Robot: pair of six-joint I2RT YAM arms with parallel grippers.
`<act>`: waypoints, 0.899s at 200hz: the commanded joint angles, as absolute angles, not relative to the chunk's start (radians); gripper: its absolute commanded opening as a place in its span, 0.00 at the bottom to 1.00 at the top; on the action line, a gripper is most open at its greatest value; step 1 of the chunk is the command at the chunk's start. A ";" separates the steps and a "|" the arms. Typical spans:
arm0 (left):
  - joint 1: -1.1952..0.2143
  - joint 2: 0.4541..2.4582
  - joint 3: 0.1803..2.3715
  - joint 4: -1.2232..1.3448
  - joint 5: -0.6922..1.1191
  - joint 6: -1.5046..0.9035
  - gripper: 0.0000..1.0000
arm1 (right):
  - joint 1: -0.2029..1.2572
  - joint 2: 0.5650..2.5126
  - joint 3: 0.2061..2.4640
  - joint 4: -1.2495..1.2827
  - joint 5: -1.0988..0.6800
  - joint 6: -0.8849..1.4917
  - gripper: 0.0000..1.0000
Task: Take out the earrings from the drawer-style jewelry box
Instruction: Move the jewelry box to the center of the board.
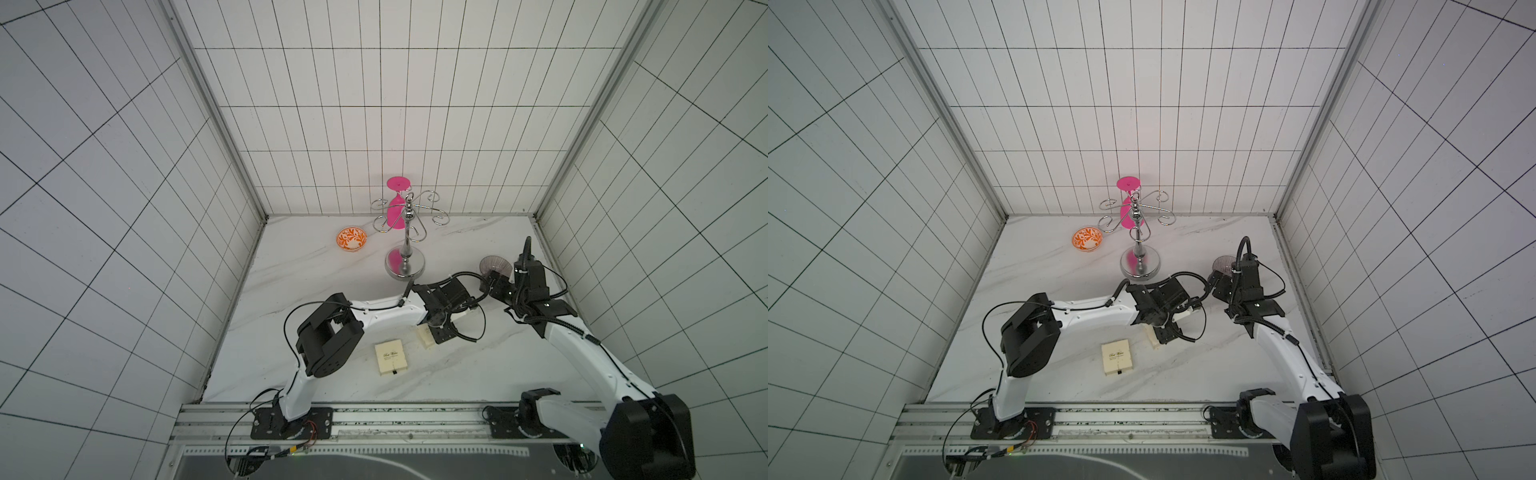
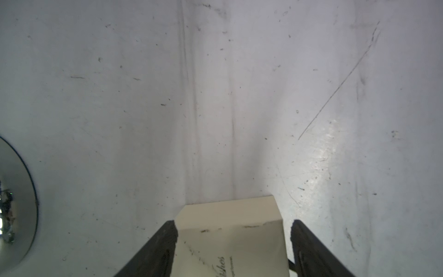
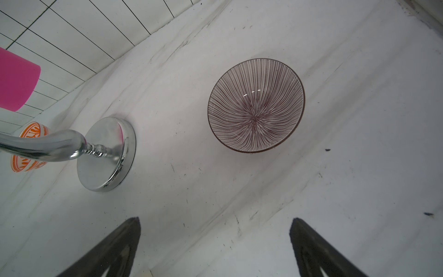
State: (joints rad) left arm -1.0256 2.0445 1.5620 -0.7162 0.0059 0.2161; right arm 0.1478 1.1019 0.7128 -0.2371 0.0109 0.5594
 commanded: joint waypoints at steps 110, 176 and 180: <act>-0.996 2.048 1.673 -0.925 0.020 0.023 0.96 | 0.139 1.119 0.751 -0.274 -0.031 0.499 0.99; -1.026 2.123 1.685 -0.919 -0.098 0.000 0.97 | 0.139 1.120 0.744 -0.275 -0.051 0.501 1.00; -1.025 2.129 1.689 -0.918 -0.107 -0.003 0.97 | 0.138 1.120 0.743 -0.275 -0.052 0.501 0.99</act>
State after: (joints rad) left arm -1.0367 2.0869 1.6756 -0.9241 -0.0345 0.0147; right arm 0.1440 1.1210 0.7128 -0.2481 -0.0368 0.5076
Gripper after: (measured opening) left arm 0.967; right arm 0.995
